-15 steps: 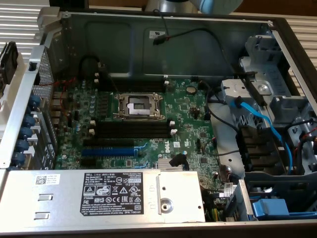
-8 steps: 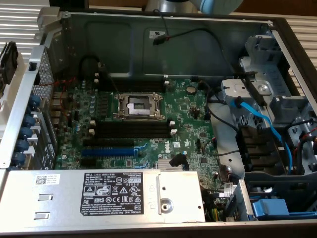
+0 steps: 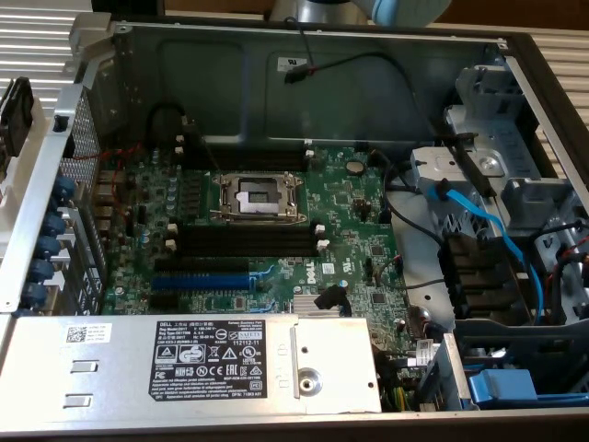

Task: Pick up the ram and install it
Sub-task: 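Pick up the ram and move it above insertion slot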

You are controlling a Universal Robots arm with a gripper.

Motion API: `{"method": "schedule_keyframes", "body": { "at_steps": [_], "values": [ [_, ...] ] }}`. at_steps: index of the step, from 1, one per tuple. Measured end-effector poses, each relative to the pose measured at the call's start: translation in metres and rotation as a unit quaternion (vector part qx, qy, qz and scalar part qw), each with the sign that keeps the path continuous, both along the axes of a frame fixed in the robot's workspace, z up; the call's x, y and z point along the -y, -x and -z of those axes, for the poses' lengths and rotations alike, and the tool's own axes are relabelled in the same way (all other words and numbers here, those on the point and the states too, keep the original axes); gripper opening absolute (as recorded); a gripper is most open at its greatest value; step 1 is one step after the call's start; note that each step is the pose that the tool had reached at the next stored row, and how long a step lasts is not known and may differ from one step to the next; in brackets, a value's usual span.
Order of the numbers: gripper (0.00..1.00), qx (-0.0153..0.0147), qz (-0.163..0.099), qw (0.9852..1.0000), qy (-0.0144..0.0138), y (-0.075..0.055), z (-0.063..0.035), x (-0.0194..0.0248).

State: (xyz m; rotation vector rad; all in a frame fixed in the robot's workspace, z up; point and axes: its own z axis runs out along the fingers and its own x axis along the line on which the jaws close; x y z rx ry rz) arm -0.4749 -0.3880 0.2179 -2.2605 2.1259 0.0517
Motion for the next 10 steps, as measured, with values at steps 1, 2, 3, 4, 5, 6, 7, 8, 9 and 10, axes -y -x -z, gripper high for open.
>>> {"method": "schedule_keyframes", "body": {
  "at_steps": [1,2,3,4,5,6,7,8,9,10],
  "values": [
    [0.1,0.0001,0.0,1.0,0.0,0.0,0.0002,0.0],
    [0.1,0.0001,0.0,1.0,0.0,0.0,0.0003,0.0002],
    [0.1,0.0001,0.0,1.0,0.0,0.0,0.0005,0.0007],
    [0.1,0.0001,0.0,1.0,-0.0001,0.0,0.0006,0.0008],
    [0.1,0.0001,0.0,1.0,0.0,0.0,0.0006,0.001],
    [0.1,0.0001,0.0,1.0,0.0,0.0,0.0006,0.0011],
    [0.1,0.0001,0.0,1.0,0.0,0.0002,0.0006,0.0011],
    [0.1,0.0001,0.0,1.0,-0.0001,0.0002,0.0006,0.0011],
    [0.1,0.0002,0.0,1.0,-0.0001,0.0003,0.0006,0.0011],
    [0.1,0.0002,0.0,1.0,-0.0001,0.0003,0.0006,0.0011]
  ]
}}
